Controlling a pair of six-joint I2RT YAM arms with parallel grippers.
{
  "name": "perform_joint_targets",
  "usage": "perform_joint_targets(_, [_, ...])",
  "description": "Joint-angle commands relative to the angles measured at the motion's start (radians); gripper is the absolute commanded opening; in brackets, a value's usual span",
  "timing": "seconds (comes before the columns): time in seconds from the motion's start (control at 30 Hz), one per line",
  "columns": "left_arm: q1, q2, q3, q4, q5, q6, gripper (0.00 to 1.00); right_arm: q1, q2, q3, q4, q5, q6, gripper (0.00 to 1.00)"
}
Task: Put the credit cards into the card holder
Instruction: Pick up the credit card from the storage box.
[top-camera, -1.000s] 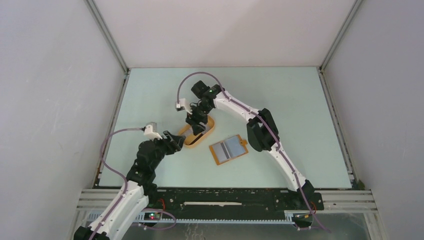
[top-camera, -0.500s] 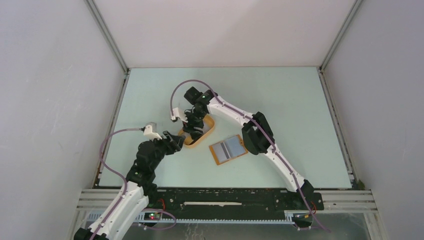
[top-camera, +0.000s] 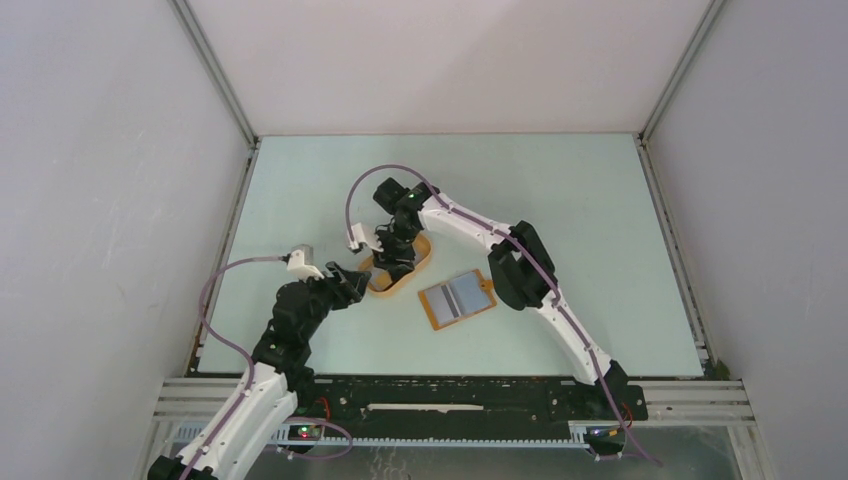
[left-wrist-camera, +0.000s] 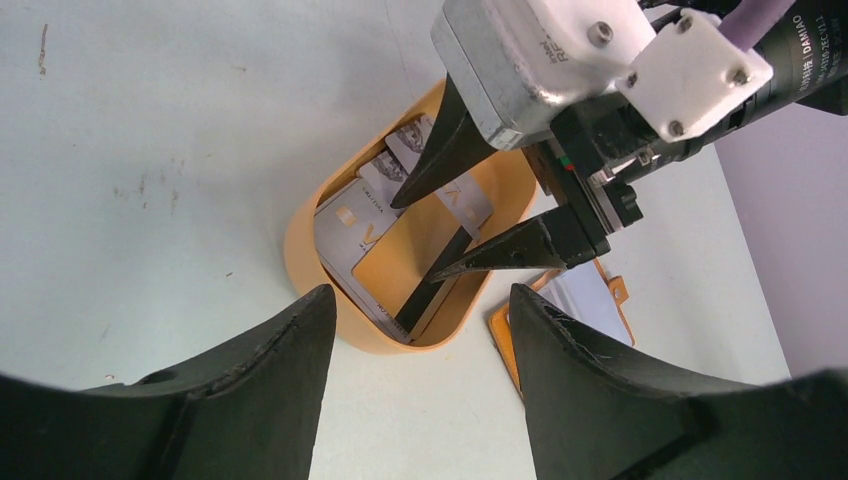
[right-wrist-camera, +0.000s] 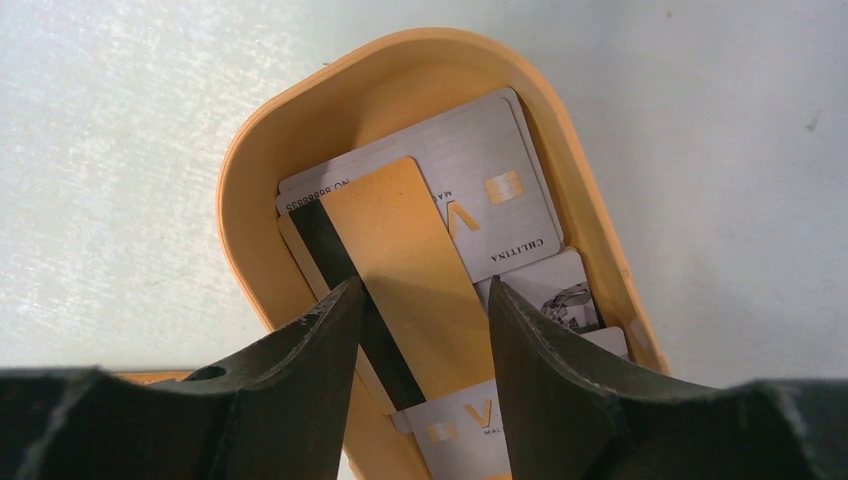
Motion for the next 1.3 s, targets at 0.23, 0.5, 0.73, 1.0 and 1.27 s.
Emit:
perform_joint_targets(0.23, [0.010,-0.021,-0.034,0.013,0.005,0.023,0.69,0.021,-0.072,-0.086,-0.073,0.067,-0.006,0.46])
perform_joint_targets(0.5, [0.011,-0.022,-0.034,0.013,0.009,0.023,0.69,0.025,-0.118,-0.115,-0.103,0.068,-0.013,0.37])
perform_joint_targets(0.73, [0.011,-0.022,-0.035,0.011,0.011,0.023,0.69,0.029,-0.148,-0.126,-0.152,0.083,-0.046,0.32])
perform_joint_targets(1.0, [0.011,-0.023,-0.034,0.013,0.013,0.023,0.69,0.039,-0.192,-0.165,-0.178,0.087,-0.067,0.29])
perform_joint_targets(1.27, [0.011,-0.022,-0.035,0.015,0.013,0.023,0.69,0.049,-0.223,-0.196,-0.205,0.087,-0.074,0.25])
